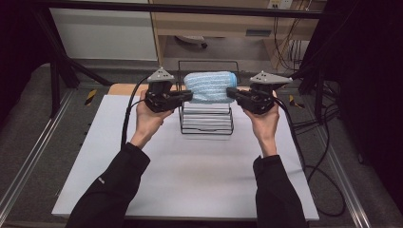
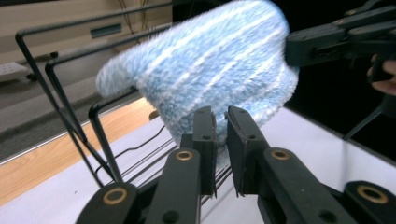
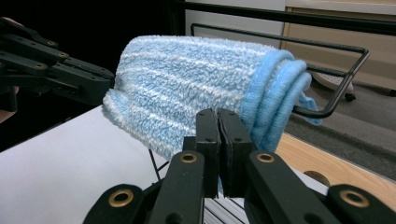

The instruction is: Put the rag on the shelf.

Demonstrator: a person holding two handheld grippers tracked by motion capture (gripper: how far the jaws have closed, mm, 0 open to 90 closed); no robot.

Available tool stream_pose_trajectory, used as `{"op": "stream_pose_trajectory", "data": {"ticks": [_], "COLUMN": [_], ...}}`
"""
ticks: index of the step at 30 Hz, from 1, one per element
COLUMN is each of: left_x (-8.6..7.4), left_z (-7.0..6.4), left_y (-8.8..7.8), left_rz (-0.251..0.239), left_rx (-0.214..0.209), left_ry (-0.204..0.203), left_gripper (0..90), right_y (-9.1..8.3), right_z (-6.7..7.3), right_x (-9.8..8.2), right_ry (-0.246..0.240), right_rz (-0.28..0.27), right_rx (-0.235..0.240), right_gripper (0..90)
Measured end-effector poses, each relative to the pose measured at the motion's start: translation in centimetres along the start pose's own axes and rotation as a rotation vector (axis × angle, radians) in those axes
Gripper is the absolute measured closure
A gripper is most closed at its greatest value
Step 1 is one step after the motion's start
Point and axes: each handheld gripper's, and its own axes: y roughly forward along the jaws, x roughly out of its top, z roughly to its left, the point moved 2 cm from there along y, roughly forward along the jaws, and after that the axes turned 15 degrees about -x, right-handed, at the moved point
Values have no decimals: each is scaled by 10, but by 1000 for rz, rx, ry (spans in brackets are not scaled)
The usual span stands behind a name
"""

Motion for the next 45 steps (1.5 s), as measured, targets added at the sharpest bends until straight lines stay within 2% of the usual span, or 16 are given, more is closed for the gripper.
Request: {"op": "stream_pose_trajectory", "data": {"ticks": [8, 20, 25, 31, 39, 45], "left_x": [-7, -8, -10, -7, -2, -1], "left_z": [6, 14, 13, 7, 1, -1], "left_y": [12, 20, 18, 9, -3, -11], "left_rz": [10, -15, -19, -37, -46, -37], "left_rx": [50, 86, 66, 45, 17, 21], "left_ry": [-3, 1, -6, -7, -17, -7], "left_gripper": [851, 855, 852, 828, 722, 619], "right_y": [1, 11, 13, 4, -6, -12], "right_z": [-3, -9, -8, -6, -3, -1], "right_x": [-9, -22, -23, -20, -12, -8], "right_ry": [0, 22, 20, 11, 6, 6], "right_rz": [-15, -23, -19, -33, -39, -50], "right_rx": [-3, -13, -9, -1, 14, 14], "right_gripper": [876, 877, 864, 834, 763, 666]}}
